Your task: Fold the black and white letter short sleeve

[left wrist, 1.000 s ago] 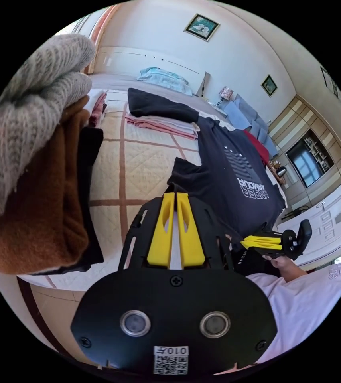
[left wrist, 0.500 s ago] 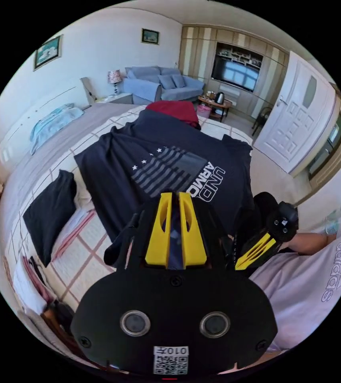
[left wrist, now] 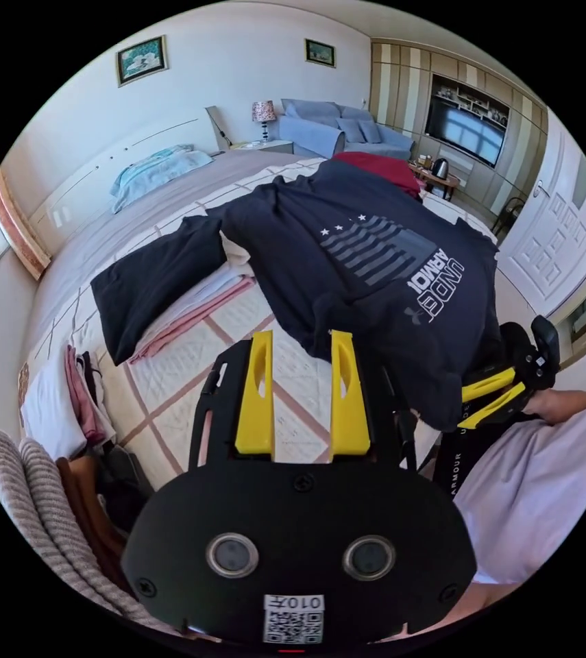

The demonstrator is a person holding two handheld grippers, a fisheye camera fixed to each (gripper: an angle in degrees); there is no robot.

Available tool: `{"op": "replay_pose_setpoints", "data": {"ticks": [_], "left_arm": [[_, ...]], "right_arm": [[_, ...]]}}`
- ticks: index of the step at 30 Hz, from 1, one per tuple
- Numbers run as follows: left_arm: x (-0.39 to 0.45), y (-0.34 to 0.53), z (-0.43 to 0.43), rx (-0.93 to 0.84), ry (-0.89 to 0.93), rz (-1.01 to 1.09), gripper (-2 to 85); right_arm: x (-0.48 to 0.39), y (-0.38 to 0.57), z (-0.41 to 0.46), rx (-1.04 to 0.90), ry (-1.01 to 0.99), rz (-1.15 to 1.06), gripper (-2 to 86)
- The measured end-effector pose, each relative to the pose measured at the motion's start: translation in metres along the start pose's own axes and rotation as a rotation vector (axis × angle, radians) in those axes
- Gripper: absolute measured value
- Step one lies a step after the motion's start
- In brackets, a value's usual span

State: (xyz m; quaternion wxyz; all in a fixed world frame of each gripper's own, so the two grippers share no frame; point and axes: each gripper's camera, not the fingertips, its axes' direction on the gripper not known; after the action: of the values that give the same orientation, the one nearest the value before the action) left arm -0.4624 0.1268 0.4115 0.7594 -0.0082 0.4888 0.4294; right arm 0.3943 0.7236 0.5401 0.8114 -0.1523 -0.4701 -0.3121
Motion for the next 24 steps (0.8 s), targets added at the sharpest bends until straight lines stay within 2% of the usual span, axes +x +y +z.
{"op": "replay_pose_setpoints", "data": {"ticks": [5,9,12,15,20,22,24], "left_arm": [[-0.001,-0.018,0.027,-0.026,0.058,0.210,10.7],[0.008,-0.048,0.052,-0.047,0.143,0.391,5.8],[0.007,-0.073,0.048,-0.009,0.231,0.468,2.4],[-0.003,-0.106,0.037,0.010,0.285,0.459,1.7],[0.008,-0.147,0.051,-0.197,0.201,0.563,3.9],[0.015,-0.155,0.051,-0.217,0.154,0.633,5.1],[0.018,-0.166,0.052,-0.232,0.138,0.711,6.4]], "right_arm": [[-0.004,-0.008,0.002,0.004,0.038,0.027,6.6],[-0.013,-0.013,-0.004,-0.010,0.007,-0.014,4.8],[-0.022,-0.014,-0.005,-0.025,-0.017,-0.049,4.5],[-0.018,-0.016,0.001,-0.037,-0.010,-0.026,4.5],[-0.012,-0.024,0.004,-0.072,-0.052,-0.034,5.2],[-0.015,-0.024,-0.008,-0.089,0.023,-0.088,6.1],[-0.004,-0.025,-0.031,-0.017,0.058,-0.057,6.9]]}}
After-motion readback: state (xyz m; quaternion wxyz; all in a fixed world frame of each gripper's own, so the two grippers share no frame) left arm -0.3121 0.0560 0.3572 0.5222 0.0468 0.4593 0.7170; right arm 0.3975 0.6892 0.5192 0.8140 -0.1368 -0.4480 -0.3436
